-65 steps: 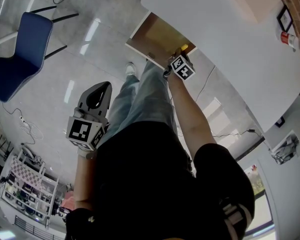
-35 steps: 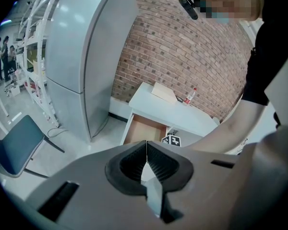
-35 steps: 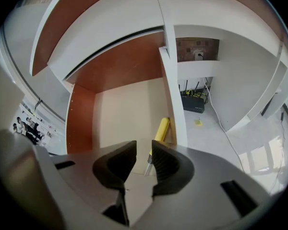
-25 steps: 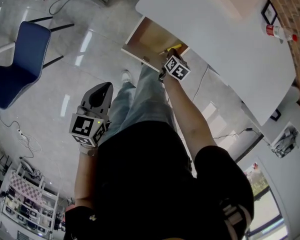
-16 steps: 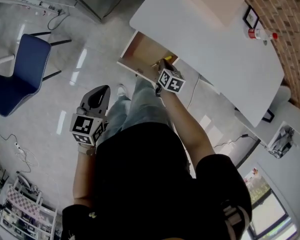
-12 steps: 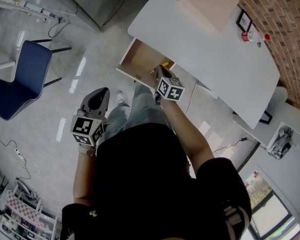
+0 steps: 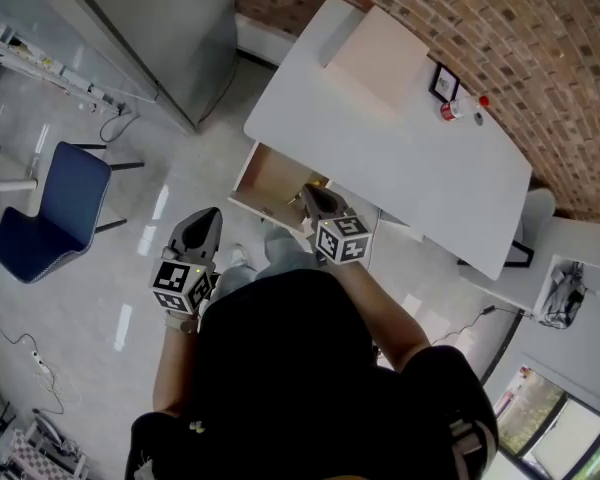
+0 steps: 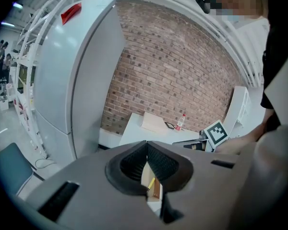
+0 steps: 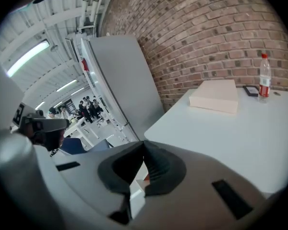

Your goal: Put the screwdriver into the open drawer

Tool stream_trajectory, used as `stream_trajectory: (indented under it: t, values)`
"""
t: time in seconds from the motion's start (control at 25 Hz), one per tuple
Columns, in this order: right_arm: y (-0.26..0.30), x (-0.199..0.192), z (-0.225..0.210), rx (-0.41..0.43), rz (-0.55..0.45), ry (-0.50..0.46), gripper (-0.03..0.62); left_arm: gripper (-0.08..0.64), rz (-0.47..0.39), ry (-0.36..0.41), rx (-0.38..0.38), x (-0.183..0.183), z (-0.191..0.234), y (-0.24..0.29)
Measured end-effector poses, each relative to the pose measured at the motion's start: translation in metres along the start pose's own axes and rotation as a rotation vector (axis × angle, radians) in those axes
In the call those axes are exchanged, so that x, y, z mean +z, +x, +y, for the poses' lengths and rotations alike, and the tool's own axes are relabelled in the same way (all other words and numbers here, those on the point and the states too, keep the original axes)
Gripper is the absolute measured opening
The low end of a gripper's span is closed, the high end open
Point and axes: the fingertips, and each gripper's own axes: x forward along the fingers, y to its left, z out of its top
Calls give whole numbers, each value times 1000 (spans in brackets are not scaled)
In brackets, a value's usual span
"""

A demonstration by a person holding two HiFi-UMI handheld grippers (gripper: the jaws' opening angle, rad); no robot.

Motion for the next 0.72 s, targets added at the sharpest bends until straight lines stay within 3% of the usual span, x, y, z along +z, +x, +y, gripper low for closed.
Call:
stream_trajectory:
  t: [0.4, 0.72]
  values:
    - [-58, 88, 46, 82, -126, -297, 11, 5, -148, 91, -44, 83, -15, -8]
    - [-86, 154, 83, 148, -244, -431, 11, 5, -239, 170, -83, 145, -35, -20]
